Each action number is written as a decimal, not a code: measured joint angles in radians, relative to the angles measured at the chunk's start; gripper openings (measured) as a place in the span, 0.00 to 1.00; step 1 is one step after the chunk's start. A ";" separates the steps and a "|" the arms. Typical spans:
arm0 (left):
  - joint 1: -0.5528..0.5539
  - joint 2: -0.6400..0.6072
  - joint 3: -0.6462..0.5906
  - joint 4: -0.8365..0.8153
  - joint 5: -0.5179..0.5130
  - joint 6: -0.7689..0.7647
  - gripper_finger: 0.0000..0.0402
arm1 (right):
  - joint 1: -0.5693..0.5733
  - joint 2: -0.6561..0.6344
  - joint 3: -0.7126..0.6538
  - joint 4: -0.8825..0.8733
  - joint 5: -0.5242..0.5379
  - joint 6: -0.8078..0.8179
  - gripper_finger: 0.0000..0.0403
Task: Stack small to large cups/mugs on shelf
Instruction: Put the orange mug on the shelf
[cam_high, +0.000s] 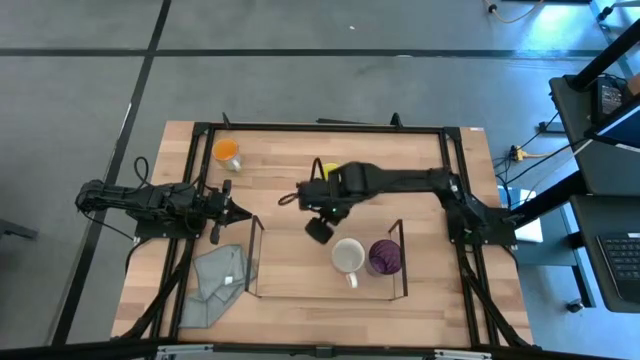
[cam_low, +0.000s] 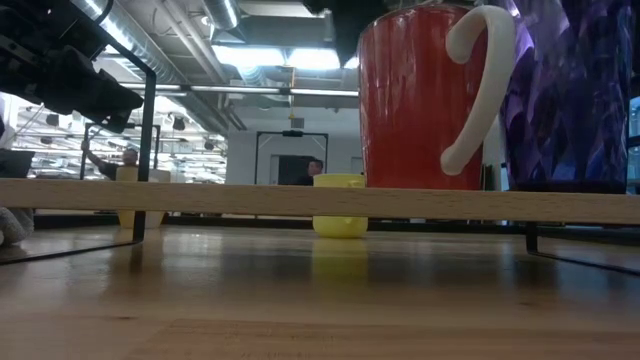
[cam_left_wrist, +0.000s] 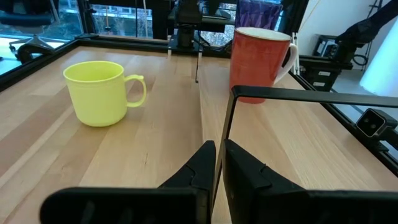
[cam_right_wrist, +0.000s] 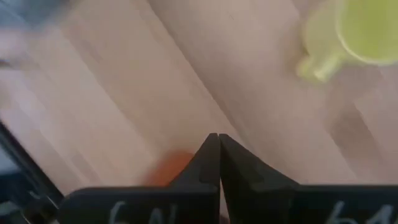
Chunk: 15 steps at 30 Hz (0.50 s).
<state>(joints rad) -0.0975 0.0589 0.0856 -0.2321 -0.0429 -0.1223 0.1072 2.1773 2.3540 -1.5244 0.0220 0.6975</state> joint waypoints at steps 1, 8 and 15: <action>0.000 0.000 0.000 0.000 0.000 0.000 0.06 | -0.011 0.000 -0.005 -0.029 -0.014 -0.021 0.01; 0.000 0.000 0.000 0.000 0.000 0.000 0.06 | -0.046 0.001 -0.052 -0.045 -0.143 -0.118 0.01; 0.000 0.000 0.000 0.000 0.000 0.000 0.06 | -0.066 0.006 -0.153 -0.046 -0.211 -0.130 0.01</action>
<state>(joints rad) -0.0978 0.0587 0.0856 -0.2321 -0.0429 -0.1223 0.0415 2.1831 2.2006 -1.5705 -0.1889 0.5676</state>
